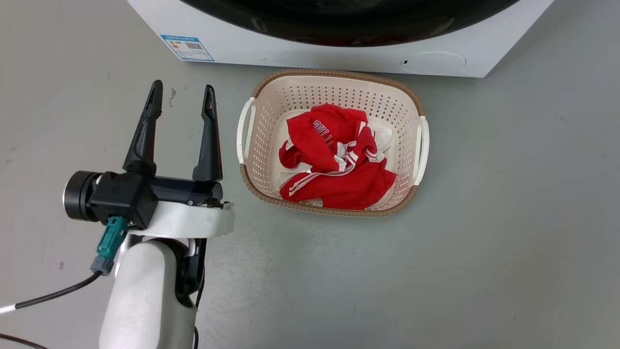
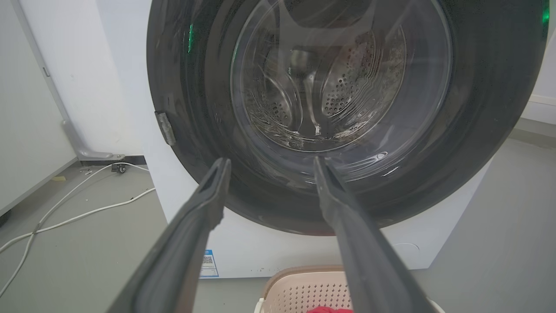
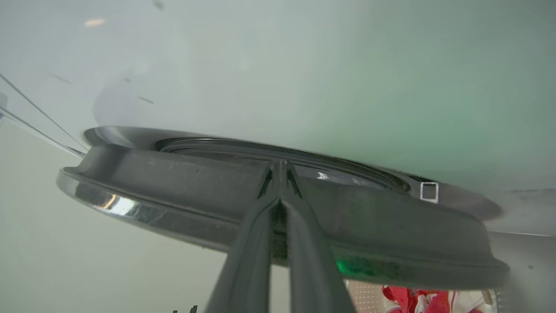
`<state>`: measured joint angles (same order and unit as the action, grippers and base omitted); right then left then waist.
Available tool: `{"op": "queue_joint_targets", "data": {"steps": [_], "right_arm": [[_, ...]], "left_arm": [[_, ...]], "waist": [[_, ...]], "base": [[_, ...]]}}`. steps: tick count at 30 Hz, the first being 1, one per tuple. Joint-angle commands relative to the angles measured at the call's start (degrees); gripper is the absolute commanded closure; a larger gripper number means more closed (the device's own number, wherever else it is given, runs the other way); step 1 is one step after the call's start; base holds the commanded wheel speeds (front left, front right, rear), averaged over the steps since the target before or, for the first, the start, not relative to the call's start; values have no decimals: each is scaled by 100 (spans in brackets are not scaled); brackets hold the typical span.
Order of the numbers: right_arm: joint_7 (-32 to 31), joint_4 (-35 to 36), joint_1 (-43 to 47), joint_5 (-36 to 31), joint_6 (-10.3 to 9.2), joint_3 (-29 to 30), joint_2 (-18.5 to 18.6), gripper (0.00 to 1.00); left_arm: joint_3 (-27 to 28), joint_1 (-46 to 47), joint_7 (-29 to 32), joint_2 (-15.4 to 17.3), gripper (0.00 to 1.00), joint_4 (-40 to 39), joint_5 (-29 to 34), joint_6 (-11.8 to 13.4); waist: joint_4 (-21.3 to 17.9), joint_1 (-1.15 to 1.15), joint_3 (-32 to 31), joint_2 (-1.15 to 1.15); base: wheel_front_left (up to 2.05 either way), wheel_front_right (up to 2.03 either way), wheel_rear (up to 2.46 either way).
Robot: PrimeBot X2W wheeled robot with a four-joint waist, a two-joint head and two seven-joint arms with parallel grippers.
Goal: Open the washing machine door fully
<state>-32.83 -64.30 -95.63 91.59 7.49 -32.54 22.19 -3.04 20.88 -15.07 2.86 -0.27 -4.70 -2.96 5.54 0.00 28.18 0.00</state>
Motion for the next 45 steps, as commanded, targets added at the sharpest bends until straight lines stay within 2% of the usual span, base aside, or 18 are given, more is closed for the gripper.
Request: {"op": "queue_joint_targets", "data": {"steps": [1,13,29,38,45], "right_arm": [[-151,16,-17,46,1,-47,-216,100],[-826,274,264,261,0,-7,-187,100],[-1633,1725,2117,766,1,-195,-434,100],[-1697,2716,3128,1028,1,-504,-706,100],[-1429,3396,3629,1201,1,-753,-851,100]], "left_arm": [[-14,96,-15,4,0,12,36,18],[-23,130,-15,4,0,97,-16,92],[27,-400,-15,4,0,367,-1,140],[-68,-753,-15,4,0,499,25,117],[-108,-888,-15,4,0,576,-10,99]], "waist": [[4,0,17,0],[-42,0,-105,0],[-229,0,-1161,0],[-237,0,-1646,0],[-202,0,-1805,0]], "base": [[0,0,0],[0,0,0],[0,0,0],[0,0,0],[0,0,0]]}}
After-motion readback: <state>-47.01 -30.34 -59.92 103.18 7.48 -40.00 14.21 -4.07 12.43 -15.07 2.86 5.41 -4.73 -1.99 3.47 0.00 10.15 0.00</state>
